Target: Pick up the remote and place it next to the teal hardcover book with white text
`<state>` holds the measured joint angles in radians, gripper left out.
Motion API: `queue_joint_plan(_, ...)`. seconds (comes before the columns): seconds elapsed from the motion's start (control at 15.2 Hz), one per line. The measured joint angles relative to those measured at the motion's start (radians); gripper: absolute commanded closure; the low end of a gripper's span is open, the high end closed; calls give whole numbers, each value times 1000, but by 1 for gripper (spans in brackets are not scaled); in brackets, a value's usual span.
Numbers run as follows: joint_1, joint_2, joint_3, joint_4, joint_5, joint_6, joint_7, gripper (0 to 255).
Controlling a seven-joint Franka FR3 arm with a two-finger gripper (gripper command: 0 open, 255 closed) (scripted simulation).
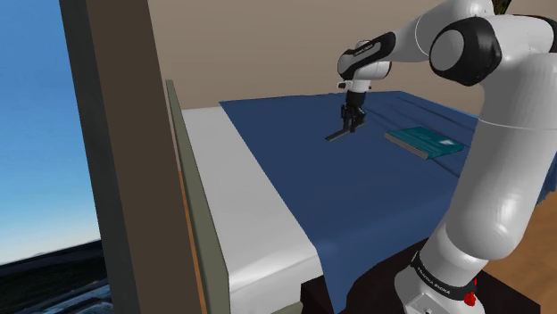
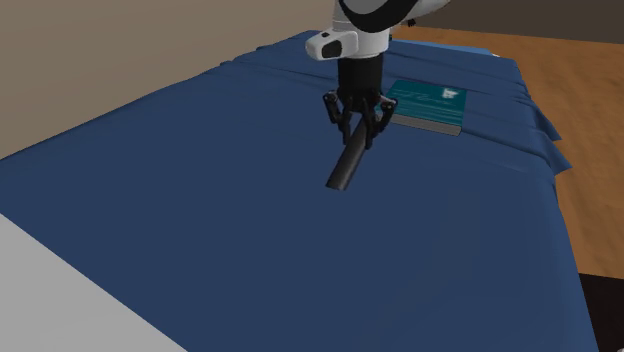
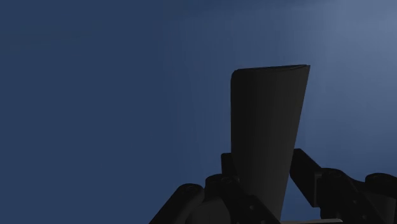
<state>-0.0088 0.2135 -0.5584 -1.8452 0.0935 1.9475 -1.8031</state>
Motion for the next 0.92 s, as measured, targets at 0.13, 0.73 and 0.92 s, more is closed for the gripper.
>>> queue_joint_plan(0.13,-14,-43,-20,-54,-23,17,-28,255)
queue_joint_plan(0.73,-87,-210,-107,-232,-136,60,-143,255)
queue_joint_plan(0.92,-120,-242,-140,-272,-164,78,-194,255)
